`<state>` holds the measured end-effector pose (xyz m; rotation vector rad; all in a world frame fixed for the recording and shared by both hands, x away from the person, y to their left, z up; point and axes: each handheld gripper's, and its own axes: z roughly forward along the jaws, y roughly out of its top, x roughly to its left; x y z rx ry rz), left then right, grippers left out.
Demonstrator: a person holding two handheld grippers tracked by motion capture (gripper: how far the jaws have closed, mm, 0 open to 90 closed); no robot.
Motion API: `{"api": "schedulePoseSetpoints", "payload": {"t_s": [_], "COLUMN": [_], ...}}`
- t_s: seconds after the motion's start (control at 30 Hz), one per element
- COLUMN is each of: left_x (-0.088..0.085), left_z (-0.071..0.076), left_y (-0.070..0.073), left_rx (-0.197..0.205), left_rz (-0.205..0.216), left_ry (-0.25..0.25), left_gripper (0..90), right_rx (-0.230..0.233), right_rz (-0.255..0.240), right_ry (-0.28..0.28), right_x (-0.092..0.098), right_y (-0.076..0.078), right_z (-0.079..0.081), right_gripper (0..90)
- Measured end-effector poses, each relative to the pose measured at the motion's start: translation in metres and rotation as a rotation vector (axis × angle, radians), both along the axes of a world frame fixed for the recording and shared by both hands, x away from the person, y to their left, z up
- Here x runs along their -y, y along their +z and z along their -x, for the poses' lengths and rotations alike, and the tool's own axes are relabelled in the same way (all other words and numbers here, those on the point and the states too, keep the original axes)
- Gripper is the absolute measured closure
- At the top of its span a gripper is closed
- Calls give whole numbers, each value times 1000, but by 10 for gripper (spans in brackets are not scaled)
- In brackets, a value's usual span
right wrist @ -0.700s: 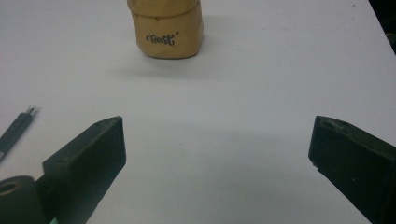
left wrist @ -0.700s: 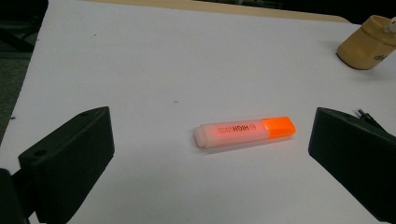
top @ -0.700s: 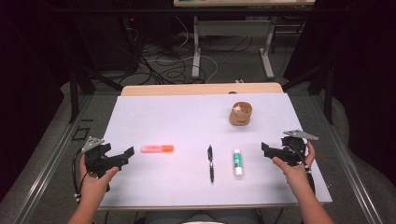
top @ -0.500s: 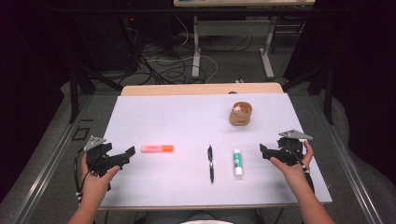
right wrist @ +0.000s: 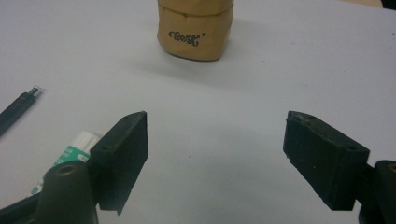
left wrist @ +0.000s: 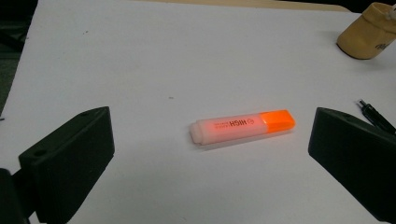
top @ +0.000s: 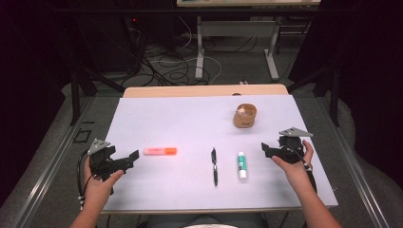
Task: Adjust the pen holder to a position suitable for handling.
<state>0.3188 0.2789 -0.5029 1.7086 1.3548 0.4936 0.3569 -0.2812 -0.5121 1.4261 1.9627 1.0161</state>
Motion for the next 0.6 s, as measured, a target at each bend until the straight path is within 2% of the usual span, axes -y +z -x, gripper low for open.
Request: {"api": "schedulePoseSetpoints", "payload": {"t_s": [0.1,0.3,0.43,0.53,0.57,0.6], "left_x": [-2,-2,-1,-1,-2,-2], "left_z": [-1,0,0,0,0,-1], "left_y": [-2,-2,-2,-2,-2,-2], "left_rx": [-9,-7,-10,-10,-11,-13], "left_rz": [-3,-5,-6,-8,-8,-7], "left_ry": [5,9,8,8,8,8], "left_gripper": [5,5,5,5,5,5], "right_rx": [-37,-60,-67,-57,-57,-58], "right_rz": [-18,-4,47,102,102,130], "right_ry": [7,39,55,89,89,98], "right_x": [1,-2,-7,-11,-11,-14], "right_y": [3,13,25,35,35,41], "right_z": [-9,-27,-40,-48,-48,-52], "right_gripper": [234,204,156,153,153,154]}}
